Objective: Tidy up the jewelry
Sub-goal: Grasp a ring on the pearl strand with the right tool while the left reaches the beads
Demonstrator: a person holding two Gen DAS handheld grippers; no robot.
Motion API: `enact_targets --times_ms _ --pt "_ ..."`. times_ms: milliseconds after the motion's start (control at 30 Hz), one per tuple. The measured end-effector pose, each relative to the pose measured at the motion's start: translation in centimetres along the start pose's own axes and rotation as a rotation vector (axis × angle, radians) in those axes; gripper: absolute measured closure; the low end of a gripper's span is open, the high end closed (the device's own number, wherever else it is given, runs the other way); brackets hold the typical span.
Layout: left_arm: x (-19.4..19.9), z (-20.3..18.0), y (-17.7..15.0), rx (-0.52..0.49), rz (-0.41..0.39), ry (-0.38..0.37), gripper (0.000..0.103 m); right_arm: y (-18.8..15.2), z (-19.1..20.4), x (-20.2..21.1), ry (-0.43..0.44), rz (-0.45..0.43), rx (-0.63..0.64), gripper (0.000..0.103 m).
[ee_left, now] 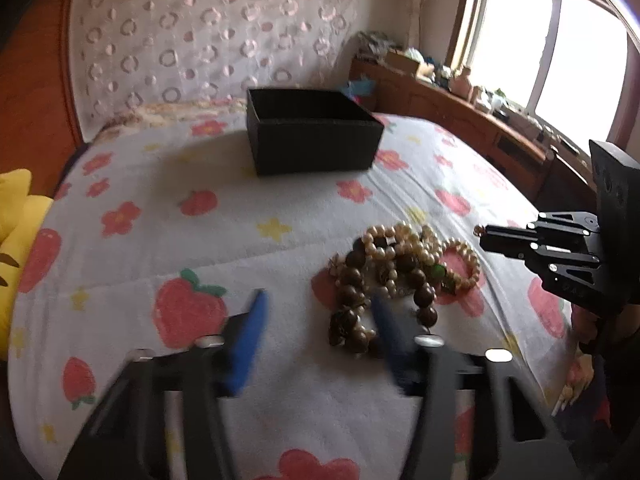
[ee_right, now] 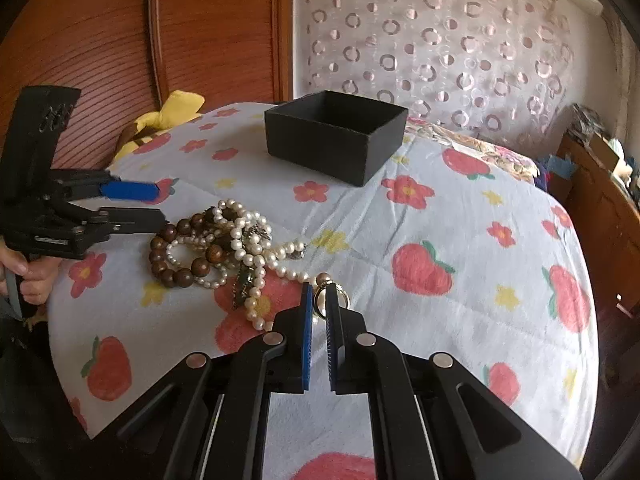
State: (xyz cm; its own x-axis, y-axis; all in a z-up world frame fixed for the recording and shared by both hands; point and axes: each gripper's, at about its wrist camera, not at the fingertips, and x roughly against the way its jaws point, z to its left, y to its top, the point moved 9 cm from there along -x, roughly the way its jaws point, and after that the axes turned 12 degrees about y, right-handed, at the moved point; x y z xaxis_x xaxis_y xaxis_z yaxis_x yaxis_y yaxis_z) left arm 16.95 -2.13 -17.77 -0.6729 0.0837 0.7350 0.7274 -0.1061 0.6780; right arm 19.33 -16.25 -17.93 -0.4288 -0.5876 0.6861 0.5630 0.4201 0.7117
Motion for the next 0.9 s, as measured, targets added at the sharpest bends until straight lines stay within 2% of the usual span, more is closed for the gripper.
enact_targets --times_ms 333,667,767,900 --pt "-0.8 -0.8 -0.3 -0.039 0.039 0.023 0.069 -0.4 -0.1 -0.3 0.015 -0.01 -0.03 0.096" --pt "-0.3 -1.7 -0.9 -0.068 0.026 0.039 0.069 -0.5 -0.3 -0.2 0.022 -0.016 -0.041 0.096" --pt "-0.2 -1.9 -1.0 -0.069 0.028 0.035 0.072 -0.5 -0.3 -0.2 0.022 -0.017 -0.042 0.096" --pt "0.1 -2.2 -1.1 -0.083 0.018 0.066 0.071 -0.5 -0.3 -0.2 0.022 -0.017 -0.042 0.096"
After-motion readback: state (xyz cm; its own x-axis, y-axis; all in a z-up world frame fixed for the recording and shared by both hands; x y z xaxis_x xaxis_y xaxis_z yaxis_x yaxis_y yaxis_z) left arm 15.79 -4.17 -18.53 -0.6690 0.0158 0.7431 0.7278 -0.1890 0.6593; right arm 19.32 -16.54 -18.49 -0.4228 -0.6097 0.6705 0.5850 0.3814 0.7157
